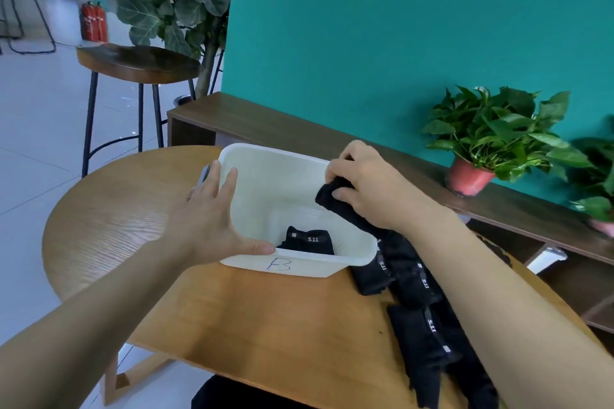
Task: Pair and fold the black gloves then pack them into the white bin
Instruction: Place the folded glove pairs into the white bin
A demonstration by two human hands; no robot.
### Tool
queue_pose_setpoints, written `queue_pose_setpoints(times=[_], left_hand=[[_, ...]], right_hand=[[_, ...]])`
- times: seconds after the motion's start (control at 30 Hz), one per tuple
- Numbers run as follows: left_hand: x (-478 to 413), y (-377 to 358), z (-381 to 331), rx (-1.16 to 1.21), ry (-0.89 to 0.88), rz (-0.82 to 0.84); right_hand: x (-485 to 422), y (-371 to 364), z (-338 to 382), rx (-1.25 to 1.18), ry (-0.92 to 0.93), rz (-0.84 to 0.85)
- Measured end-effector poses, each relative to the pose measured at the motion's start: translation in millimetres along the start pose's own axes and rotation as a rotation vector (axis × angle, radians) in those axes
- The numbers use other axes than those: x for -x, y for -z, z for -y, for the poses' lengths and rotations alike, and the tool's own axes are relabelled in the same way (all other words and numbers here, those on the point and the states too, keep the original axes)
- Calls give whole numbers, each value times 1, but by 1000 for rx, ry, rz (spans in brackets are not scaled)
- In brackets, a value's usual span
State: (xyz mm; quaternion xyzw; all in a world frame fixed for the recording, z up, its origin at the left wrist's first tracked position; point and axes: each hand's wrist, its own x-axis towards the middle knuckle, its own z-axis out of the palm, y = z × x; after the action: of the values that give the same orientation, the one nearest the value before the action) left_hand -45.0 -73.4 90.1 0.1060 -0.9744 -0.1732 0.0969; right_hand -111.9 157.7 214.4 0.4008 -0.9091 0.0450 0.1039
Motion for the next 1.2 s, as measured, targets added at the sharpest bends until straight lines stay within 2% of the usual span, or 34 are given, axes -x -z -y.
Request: queue_pose_setpoints(times=[0.13, 0.23, 0.47, 0.6, 0.7, 1.07, 1.2], left_hand=[[-6, -2, 7, 16, -35, -4], [-9, -4, 11, 22, -51, 4], [-13, 1, 10, 6, -69, 41], [-16, 2, 10, 33, -73, 42], [-19, 1, 11, 36, -81, 46], [-20, 2, 9, 1, -84, 77], [-18, 5, 7, -7, -65, 93]], right_hand=[[-40, -35, -5, 98, 109, 92], [-61, -60, -16, 132, 124, 137], [-89, -114, -35, -29, 96, 255], [-96, -137, -45, 10, 118, 292], [-100, -150, -50, 76, 202, 318], [-102, -157, -55, 178, 266, 310], [-93, -141, -53, 97, 207, 274]])
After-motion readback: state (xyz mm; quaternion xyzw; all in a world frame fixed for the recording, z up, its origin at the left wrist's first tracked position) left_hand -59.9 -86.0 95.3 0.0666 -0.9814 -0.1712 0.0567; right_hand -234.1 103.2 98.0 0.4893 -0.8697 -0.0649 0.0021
